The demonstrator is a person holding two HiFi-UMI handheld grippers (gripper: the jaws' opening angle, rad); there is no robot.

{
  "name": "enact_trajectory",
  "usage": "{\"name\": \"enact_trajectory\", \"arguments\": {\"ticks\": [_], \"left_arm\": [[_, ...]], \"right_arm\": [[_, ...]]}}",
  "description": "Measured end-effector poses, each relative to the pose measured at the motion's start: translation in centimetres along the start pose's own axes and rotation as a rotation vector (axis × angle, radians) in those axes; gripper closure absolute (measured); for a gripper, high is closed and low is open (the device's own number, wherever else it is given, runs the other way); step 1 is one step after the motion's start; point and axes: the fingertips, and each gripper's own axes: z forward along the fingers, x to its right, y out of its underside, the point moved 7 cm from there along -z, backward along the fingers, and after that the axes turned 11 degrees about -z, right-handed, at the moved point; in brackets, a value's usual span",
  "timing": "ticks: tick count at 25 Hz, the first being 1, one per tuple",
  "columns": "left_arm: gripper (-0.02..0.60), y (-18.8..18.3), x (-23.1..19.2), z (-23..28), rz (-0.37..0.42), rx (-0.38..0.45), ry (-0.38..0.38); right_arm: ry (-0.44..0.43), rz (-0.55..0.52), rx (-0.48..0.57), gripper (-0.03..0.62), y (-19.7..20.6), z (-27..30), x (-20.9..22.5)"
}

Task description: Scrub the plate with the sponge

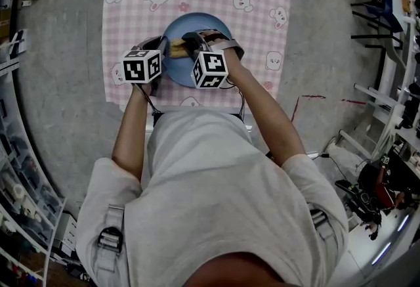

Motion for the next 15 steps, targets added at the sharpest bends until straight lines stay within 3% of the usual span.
{"name": "enact_trajectory", "arguments": {"ticks": [10, 15], "left_arm": [[0.552, 0.2, -0.4, 0.1, 0.007, -0.012, -0.008], [0.552, 0.2, -0.4, 0.3, 0.005, -0.011, -0.011]], "right_arm": [[-0.076, -0.073, 0.043, 0.546, -0.6, -0.9, -3.6], [-0.107, -0.053, 0.045, 0.546, 0.7, -2.0, -5.2]]}}
